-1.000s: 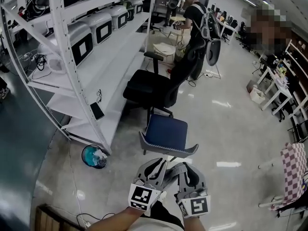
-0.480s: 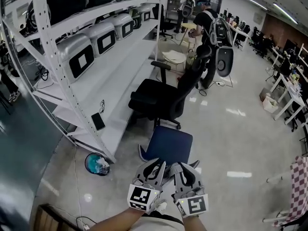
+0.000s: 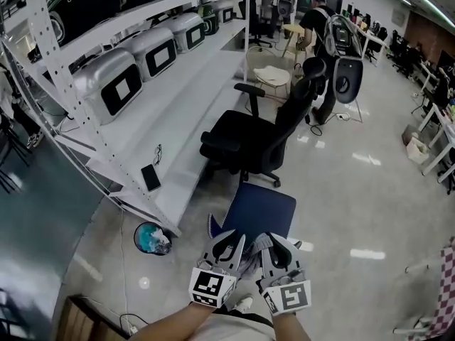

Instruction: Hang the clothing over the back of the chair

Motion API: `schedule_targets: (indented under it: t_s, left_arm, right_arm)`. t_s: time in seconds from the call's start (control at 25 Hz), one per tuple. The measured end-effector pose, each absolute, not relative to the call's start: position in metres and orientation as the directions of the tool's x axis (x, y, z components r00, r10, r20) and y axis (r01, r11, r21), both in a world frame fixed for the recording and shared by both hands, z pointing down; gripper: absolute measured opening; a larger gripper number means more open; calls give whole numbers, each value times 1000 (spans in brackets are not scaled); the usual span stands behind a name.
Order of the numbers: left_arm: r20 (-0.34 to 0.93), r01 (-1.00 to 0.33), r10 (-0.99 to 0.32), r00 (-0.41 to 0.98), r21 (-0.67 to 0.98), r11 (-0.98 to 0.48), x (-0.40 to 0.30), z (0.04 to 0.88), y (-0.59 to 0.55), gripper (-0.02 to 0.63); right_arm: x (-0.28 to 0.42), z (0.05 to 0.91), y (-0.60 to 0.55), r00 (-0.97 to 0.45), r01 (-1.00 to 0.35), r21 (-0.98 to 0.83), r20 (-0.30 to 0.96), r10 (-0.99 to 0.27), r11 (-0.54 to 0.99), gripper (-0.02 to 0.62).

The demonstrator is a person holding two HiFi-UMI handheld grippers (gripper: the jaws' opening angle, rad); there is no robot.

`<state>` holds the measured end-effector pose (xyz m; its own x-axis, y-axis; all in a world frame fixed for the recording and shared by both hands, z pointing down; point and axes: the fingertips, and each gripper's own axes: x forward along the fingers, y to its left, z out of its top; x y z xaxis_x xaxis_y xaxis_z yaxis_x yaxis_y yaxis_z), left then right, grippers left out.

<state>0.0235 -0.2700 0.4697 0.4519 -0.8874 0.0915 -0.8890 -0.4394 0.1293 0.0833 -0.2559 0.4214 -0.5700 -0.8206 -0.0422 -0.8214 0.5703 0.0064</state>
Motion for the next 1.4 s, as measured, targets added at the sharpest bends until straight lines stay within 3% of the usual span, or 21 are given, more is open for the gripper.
schedule_targets:
  t_s: [0.2,0.84,1.4]
  left_arm:
    - [93,-879,-878,469,143,-454,26,473,-295,49]
    - [84,-878,-879,469,146,-455,1,468,-357,49]
    - [144,-875,-866,478,161,-456,-9,489,-376,49]
  right_arm:
    - [95,423,-285,-536,-844,28,-17,-844,535,26]
    - [106,385,-392,-452,-891,92,-97,-887,444,26]
    - [91,521,-429,-463,-839,185,251,-850,512,26]
